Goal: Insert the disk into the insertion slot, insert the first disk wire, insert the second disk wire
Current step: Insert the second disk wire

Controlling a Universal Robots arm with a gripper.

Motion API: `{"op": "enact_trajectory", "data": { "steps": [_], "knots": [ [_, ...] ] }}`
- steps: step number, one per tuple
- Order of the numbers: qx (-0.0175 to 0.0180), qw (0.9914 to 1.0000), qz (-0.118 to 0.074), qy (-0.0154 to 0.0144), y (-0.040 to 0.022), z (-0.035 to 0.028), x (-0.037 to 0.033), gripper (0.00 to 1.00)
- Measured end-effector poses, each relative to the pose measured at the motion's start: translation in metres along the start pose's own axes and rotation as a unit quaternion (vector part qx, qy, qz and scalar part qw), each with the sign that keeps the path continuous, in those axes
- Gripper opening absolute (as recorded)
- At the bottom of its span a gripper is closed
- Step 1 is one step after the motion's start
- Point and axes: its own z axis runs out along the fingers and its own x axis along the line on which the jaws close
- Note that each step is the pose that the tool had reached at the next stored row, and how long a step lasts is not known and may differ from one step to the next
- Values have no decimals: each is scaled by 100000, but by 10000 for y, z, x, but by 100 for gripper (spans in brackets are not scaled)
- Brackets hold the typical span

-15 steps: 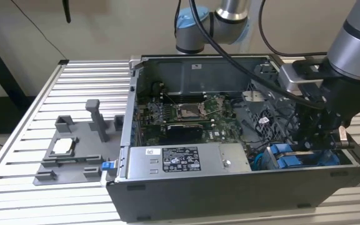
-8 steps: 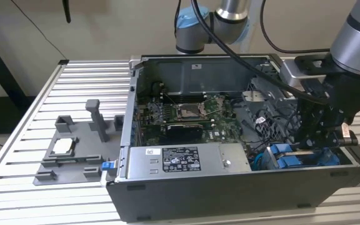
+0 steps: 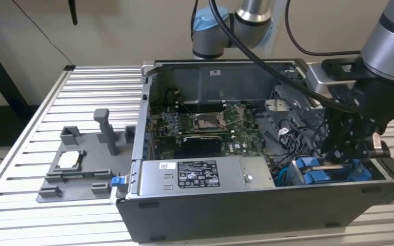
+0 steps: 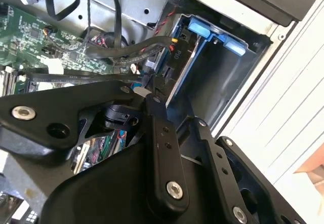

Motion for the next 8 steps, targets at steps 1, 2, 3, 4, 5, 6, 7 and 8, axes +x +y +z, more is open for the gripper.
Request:
{"op": "enact_trajectory", "data": {
  "steps": [1, 2, 3, 4, 5, 6, 7, 8],
  "knots": [
    [34, 99998, 49, -672, 11, -1, 0, 30],
    [12, 99990, 92, -1378, 16, -1, 0, 30],
    [-22, 99985, 79, -1720, 17, -4, 0, 30],
    [-50, 99981, 46, -1950, 20, -7, 0, 30],
    [-80, 99977, -13, -2137, 22, -7, -1, 30],
    [-120, 99973, -163, -2326, 23, -7, -1, 30],
    [-156, 99969, -375, -2454, 24, -7, -2, 30],
    [-191, 99966, -611, -2525, 25, -7, -3, 30]
  ]
}}
